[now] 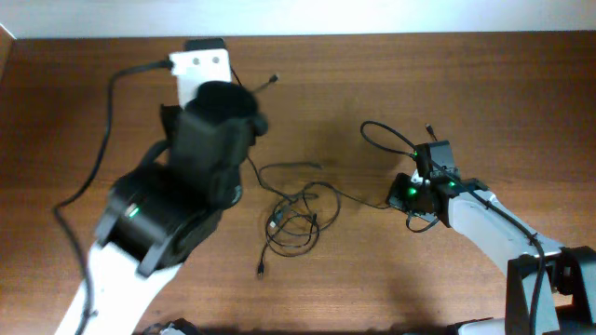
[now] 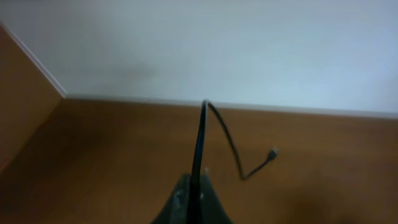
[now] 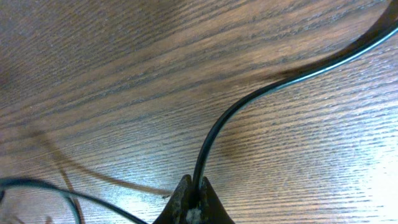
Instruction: Untangle cables
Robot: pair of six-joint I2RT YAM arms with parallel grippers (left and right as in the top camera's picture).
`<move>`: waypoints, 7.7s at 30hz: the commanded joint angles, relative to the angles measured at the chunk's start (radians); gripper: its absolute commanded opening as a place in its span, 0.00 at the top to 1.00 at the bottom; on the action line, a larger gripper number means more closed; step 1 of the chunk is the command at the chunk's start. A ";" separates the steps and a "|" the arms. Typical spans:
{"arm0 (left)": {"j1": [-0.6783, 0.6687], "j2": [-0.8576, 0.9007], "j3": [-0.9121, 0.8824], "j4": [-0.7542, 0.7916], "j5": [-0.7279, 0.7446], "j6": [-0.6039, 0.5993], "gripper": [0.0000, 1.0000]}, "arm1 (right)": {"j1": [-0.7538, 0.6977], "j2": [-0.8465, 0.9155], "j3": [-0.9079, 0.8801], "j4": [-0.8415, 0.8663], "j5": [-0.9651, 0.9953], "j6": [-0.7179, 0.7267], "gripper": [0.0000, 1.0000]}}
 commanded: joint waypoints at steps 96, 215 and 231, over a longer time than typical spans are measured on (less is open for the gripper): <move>0.115 0.490 -0.079 -0.438 0.881 0.179 1.00 | -0.002 -0.004 -0.006 0.000 0.001 0.004 0.96; 0.119 -0.533 -0.708 0.280 0.424 -0.039 0.81 | -0.002 -0.004 -0.006 0.002 0.001 0.004 0.95; 0.118 0.057 -0.709 0.042 1.018 0.257 0.54 | -0.002 -0.004 -0.006 0.002 0.001 0.004 0.95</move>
